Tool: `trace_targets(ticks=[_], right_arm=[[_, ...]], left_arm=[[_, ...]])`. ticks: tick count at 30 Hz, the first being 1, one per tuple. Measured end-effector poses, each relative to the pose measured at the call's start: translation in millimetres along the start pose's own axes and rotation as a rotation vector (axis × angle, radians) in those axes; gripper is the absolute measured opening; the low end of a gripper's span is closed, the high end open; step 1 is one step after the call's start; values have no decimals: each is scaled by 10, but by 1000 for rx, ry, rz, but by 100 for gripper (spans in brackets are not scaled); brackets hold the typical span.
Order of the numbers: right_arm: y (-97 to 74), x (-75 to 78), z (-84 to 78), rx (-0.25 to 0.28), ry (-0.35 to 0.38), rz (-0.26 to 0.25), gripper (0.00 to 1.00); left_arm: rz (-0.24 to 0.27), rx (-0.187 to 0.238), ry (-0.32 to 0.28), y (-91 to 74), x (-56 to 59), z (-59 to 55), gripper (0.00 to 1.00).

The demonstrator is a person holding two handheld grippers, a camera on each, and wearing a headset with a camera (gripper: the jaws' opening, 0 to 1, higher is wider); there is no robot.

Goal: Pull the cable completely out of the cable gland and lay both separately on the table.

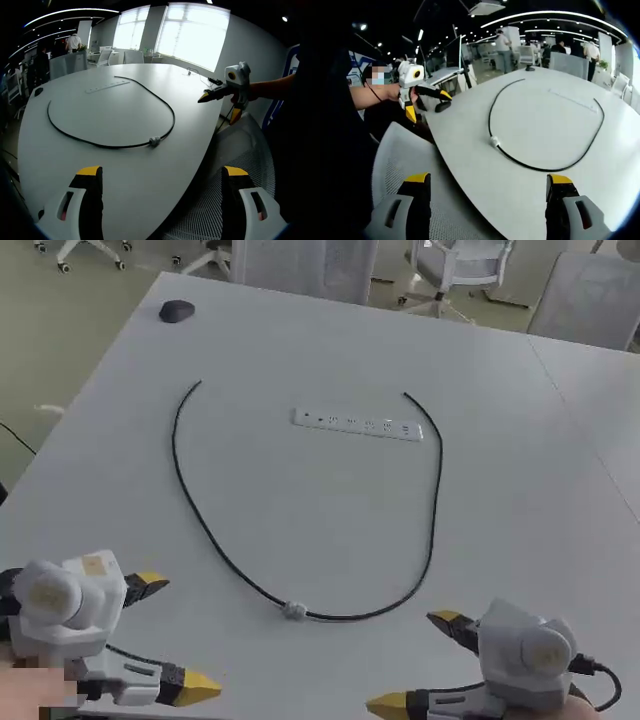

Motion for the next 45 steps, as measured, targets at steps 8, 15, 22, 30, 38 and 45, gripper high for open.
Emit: trace_targets(ticks=[8,15,22,30,38,45], right_arm=[[18,3,-21,-6,0,2,95],[29,2,-18,-12,-6,6,95],[47,69,16,-24,-19,8,95],[118,111,133,-43,-64,26,94],[243,114,270,-50,-104,48,93],[328,138,318,-67,-130,61,92]], left_arm=[[1,13,-10,8,-9,33,99],[9,13,-4,6,-26,47,97],[7,9,-2,13,-16,35,98],[-5,9,-4,42,0,19,99],[-13,2,9,101,-7,18,98],[-12,-2,-1,131,-30,1,98]])
Point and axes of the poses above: the centre of the closed fingertips' face, and the gripper's own axes: y roughly forward along the fingers, x roughly to its right, z roughly out of its top, the point moved 1 cm from there along -y, roughly backward along the fingers, and after that the axes turned 1 degree about z, right-handed, at the moved point
